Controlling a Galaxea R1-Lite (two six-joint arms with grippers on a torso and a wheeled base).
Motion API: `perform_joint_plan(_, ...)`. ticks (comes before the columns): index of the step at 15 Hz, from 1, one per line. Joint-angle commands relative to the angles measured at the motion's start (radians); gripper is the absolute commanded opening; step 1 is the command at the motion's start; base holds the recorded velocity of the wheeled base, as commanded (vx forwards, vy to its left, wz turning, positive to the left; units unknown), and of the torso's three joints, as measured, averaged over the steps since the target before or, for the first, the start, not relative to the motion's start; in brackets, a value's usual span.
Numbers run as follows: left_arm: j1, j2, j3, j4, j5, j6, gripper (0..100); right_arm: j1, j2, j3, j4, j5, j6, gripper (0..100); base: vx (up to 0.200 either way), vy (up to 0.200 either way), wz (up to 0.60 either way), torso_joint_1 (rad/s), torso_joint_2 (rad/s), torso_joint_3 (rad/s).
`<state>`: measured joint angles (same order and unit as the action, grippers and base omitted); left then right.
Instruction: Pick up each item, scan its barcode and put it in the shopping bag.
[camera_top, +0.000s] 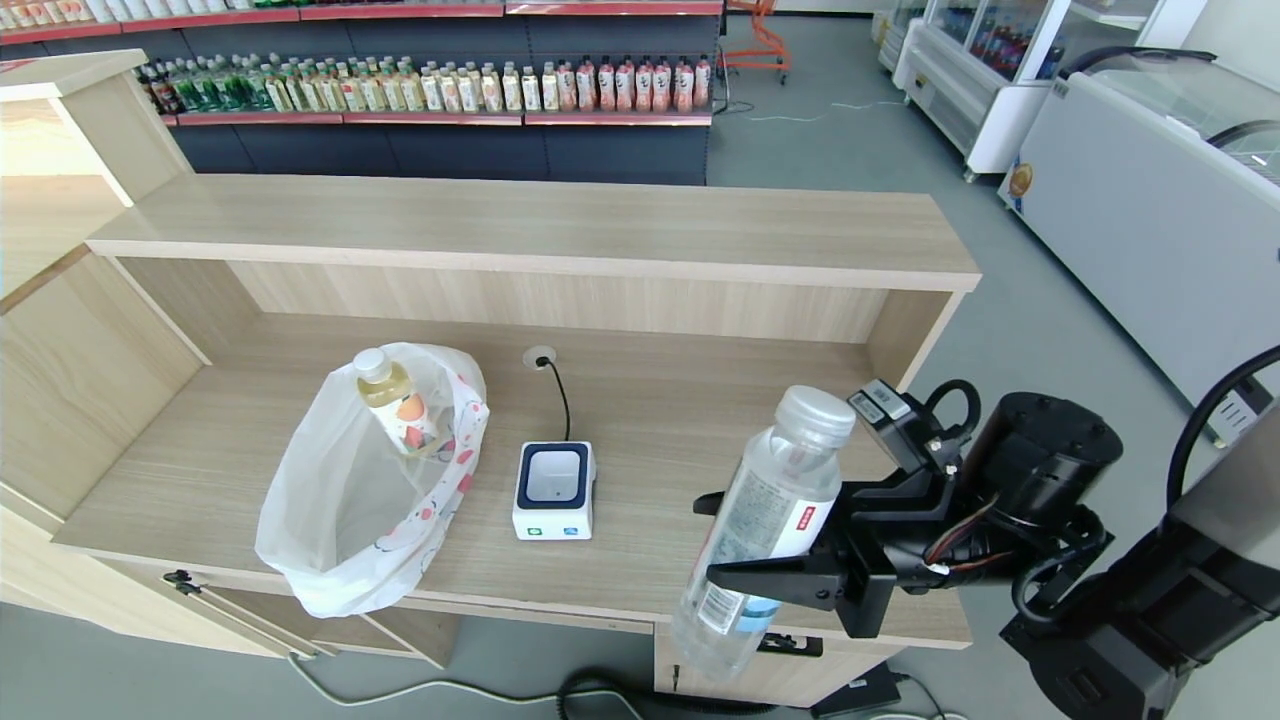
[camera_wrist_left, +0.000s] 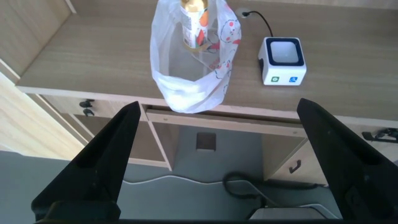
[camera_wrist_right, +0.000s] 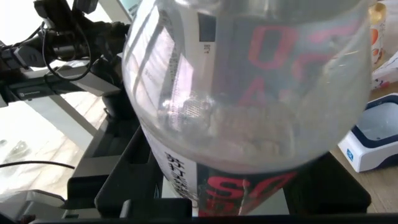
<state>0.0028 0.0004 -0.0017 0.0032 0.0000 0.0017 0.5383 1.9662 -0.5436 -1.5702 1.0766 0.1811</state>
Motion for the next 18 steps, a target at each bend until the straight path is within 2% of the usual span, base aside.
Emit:
perform_joint_plan(1,0.0,0.0,0.0,0.0,0.0,0.0,100,-0.001,0.0,0.002,-0.001,0.0,0.0,0,0.0,0.0,0.0,0.0,0.0,0.0)
perform_joint_plan(16,0.0,0.0,0.0,0.0,0.0,0.0,100,-0.032,-0.033,0.025,-0.001,-0.012,-0.006,0,0.0,0.0,0.0,0.0,0.0,0.0)
perform_joint_plan(17,0.0,0.0,0.0,0.0,0.0,0.0,100,-0.049,-0.056,0.031,-0.001,-0.033,-0.009,0,0.0,0.0,0.0,0.0,0.0,0.0)
perform_joint_plan(18,0.0,0.0,0.0,0.0,0.0,0.0,100,-0.132,-0.17,0.037,0.145,-0.219,-0.011,0,0.0,0.0,0.0,0.0,0.0,0.0)
